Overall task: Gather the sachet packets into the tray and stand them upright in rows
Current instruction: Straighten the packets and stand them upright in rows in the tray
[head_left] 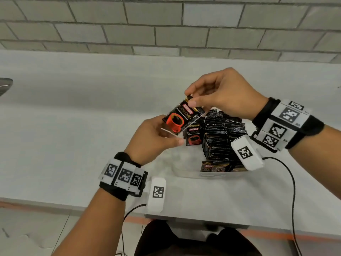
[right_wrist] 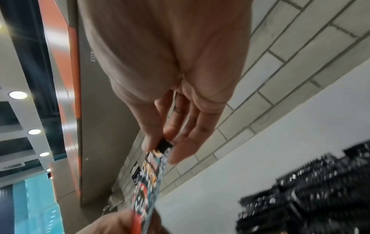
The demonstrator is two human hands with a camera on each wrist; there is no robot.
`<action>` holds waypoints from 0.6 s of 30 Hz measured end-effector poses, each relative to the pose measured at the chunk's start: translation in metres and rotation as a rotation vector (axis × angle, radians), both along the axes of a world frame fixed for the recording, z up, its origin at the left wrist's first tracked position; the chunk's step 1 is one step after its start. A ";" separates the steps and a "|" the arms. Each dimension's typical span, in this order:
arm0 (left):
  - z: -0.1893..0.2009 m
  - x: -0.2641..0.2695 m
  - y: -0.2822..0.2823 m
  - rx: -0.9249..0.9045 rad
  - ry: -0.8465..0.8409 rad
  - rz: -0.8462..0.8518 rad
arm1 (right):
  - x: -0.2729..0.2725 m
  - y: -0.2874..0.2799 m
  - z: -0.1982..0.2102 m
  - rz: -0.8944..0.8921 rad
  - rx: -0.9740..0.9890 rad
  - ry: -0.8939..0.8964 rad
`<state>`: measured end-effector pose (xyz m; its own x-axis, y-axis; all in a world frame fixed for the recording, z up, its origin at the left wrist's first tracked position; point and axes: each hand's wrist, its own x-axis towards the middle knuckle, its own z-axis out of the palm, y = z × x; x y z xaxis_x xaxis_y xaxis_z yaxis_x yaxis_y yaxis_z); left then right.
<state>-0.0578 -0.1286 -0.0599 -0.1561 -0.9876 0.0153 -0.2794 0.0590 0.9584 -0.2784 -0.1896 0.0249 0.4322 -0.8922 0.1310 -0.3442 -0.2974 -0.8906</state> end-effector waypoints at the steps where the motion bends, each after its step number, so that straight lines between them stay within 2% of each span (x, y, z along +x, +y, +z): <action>1: -0.003 0.004 -0.002 -0.017 -0.060 0.049 | -0.003 -0.003 0.000 -0.006 -0.026 0.084; 4: -0.012 0.014 -0.004 -0.065 -0.232 0.133 | -0.003 -0.005 -0.006 -0.021 -0.110 0.371; 7: -0.015 0.008 0.001 -0.057 -0.329 0.017 | 0.006 -0.006 -0.019 0.019 -0.120 0.506; 10: -0.022 -0.007 0.003 -0.092 -0.525 -0.076 | 0.014 -0.010 -0.031 0.072 -0.162 0.652; 18: -0.025 -0.035 -0.019 -0.320 -0.915 -0.064 | 0.022 -0.023 -0.044 0.170 -0.238 0.851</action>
